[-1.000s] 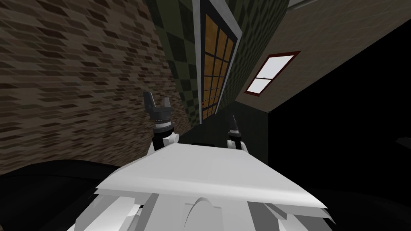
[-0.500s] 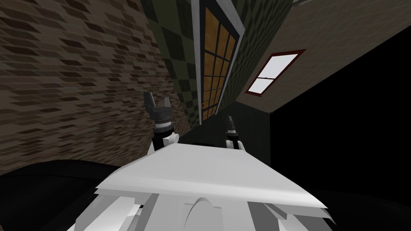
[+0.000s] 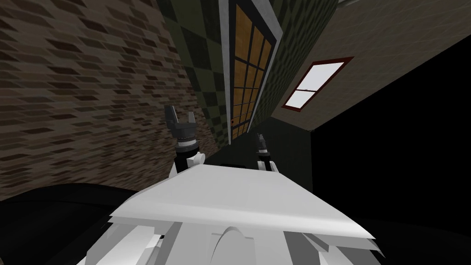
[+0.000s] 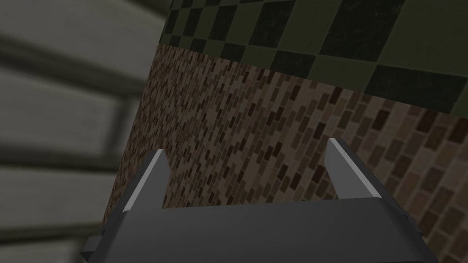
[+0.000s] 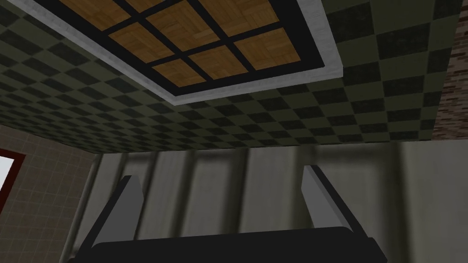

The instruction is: Pull the door open

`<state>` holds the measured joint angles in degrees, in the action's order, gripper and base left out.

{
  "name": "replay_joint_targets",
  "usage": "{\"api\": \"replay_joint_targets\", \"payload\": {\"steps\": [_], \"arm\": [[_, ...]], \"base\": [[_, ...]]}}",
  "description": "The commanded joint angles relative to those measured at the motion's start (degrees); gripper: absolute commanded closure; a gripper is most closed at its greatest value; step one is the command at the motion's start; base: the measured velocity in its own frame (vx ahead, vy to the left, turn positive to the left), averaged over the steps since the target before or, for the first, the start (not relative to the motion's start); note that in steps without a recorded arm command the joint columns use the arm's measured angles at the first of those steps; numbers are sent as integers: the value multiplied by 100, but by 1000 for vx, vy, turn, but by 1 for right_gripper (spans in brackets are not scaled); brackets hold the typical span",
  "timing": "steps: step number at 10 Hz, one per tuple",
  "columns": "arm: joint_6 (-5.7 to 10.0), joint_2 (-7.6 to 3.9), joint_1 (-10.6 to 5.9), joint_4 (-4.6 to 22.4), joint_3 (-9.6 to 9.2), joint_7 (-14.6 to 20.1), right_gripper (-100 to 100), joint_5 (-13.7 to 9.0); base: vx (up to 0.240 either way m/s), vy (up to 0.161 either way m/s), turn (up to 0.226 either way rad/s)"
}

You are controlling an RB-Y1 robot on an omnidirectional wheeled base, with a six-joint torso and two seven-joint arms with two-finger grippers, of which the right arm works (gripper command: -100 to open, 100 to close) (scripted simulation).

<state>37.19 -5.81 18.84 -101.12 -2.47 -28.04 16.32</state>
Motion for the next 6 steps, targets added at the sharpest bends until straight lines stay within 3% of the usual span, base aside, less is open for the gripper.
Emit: {"api": "replay_joint_targets", "payload": {"steps": [1, 6], "arm": [[55, -4, -31, 164, -39, -139, -100, 73], [218, -19, -251, 845, -147, -605, -100, 331]], "base": [[103, -14, 16], [119, -7, 19]]}}
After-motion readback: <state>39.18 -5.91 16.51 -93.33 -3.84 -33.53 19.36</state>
